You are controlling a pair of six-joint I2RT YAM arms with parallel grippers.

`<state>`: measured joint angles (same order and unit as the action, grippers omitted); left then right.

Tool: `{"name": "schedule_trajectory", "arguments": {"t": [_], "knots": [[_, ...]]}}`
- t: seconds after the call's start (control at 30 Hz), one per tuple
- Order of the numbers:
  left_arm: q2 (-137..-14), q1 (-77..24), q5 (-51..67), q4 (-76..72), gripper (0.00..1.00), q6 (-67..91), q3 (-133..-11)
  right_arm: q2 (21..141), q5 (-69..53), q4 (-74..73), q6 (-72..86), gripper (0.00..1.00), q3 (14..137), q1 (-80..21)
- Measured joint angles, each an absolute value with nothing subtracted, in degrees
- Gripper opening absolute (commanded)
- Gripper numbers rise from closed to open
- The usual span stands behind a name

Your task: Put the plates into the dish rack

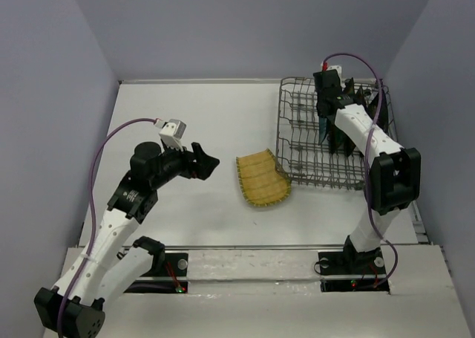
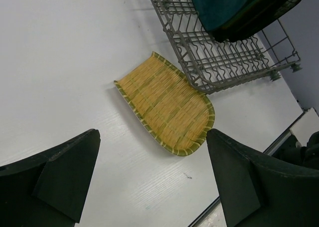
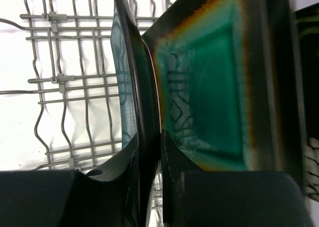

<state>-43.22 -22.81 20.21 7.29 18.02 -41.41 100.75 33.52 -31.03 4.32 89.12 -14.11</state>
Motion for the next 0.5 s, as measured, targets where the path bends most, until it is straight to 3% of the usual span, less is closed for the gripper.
{"name": "schedule_trajectory", "arguments": {"t": [0.5], "knots": [[-45.60,-22.81,18.37,8.03,0.99,17.98,-41.41,105.58,30.48,-32.10,4.29,0.07,92.33,-12.97]]}}
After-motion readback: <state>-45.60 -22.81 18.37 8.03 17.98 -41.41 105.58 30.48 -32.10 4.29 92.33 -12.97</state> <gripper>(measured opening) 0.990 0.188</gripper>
